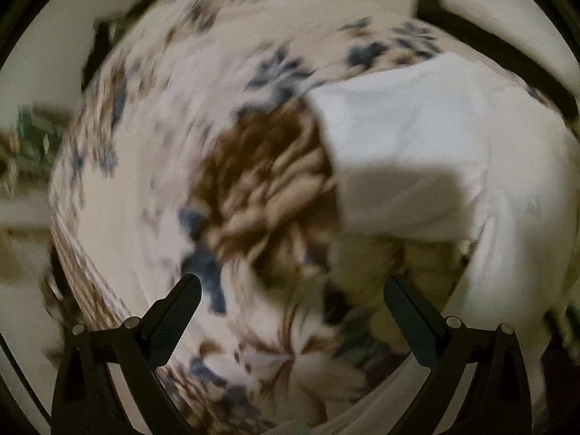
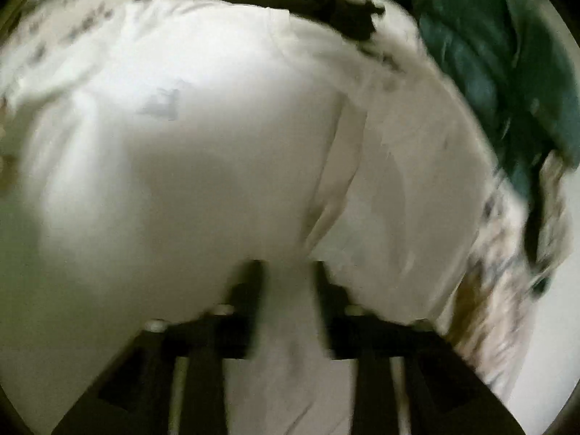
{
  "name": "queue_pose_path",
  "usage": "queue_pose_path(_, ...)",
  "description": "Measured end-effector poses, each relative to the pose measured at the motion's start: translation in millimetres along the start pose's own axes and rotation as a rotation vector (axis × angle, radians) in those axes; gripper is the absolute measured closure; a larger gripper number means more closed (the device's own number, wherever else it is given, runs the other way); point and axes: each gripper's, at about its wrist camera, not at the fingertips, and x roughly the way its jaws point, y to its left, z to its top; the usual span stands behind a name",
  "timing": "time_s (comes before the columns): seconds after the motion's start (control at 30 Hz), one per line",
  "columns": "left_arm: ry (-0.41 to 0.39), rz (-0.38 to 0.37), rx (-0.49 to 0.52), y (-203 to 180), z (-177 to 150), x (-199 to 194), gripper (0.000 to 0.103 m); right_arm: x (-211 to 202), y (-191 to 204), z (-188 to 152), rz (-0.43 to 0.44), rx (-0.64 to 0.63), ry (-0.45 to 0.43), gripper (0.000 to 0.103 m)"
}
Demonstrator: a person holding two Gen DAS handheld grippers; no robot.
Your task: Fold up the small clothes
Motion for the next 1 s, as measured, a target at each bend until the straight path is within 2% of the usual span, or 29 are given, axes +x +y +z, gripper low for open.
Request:
queue_pose_path(0.03,0.035,-0.055,-0.057,11,-2,6,0.0,-4,-10,-6,0.07,0.068,0.018,0.034)
queue_pose_path(0.07,0.066,-0.125,-0.109,20,-3,13,0.0,-6,-20,-12,0.101,0.129,0.037,0.033)
queue_pose_path(0.13,0.124,-0.26,-0.213,32,-1,28,0.0,-6,-35,-21,0.113,0.208,0.06,0.033)
queue_pose_path(0.27,0.191,-0.619,-0.484,44,10,61,0.001,3,-57,-38,0.026,0.338,0.088,0.033)
queue_pose_path(0.3,0.201,-0.741,-0.572,42,16,73,0.003,6,-62,-41,0.002,0.368,0.091,0.033)
queue_pose_path(0.33,0.207,-0.794,-0.618,39,20,82,0.012,12,-69,-45,-0.02,0.413,0.097,0.033)
queue_pose_path(0.37,0.204,-0.8,-0.641,36,24,86,0.021,16,-74,-48,-0.03,0.45,0.099,0.033)
queue_pose_path(0.4,0.185,-0.774,-0.648,30,33,91,0.044,19,-79,-53,-0.035,0.5,0.1,0.033)
queue_pose_path(0.43,0.167,-0.749,-0.633,24,39,92,0.077,20,-83,-56,-0.036,0.543,0.099,0.033)
queue_pose_path(0.47,0.148,-0.724,-0.616,19,44,91,0.097,21,-85,-59,-0.037,0.577,0.097,0.033)
queue_pose_path(0.53,0.073,-0.699,-0.599,14,58,82,0.1,21,-93,-59,-0.048,0.604,0.097,0.033)
queue_pose_path(0.6,-0.071,-0.641,-0.52,5,67,53,0.1,21,-99,-58,-0.057,0.608,0.096,0.033)
queue_pose_path(0.67,-0.211,-0.581,-0.358,-19,71,17,0.1,20,-103,-58,-0.059,0.6,0.092,0.033)
queue_pose_path(0.7,-0.293,-0.571,-0.219,-43,72,-9,0.1,21,-103,-54,-0.06,0.598,0.093,0.033)
queue_pose_path(0.73,-0.333,-0.578,-0.121,-62,68,-25,0.1,21,-99,-47,-0.063,0.597,0.095,0.033)
queue_pose_path(0.77,-0.348,-0.582,-0.053,-76,63,-34,0.1,21,-101,-47,-0.064,0.598,0.096,0.033)
queue_pose_path(0.8,-0.35,-0.579,0.068,-108,55,-45,0.1,21,-102,-49,-0.065,0.602,0.099,0.033)
queue_pose_path(0.83,-0.329,-0.594,0.154,-129,45,-48,0.099,20,-106,-54,-0.063,0.607,0.102,0.033)
queue_pose_path(0.93,-0.251,-0.593,0.315,-178,20,-39,0.096,18,-108,-66,-0.065,0.617,0.118,0.033)
queue_pose_path(1.0,-0.17,-0.551,0.402,-201,8,-24,0.094,16,-114,-75,-0.051,0.63,0.131,0.033)
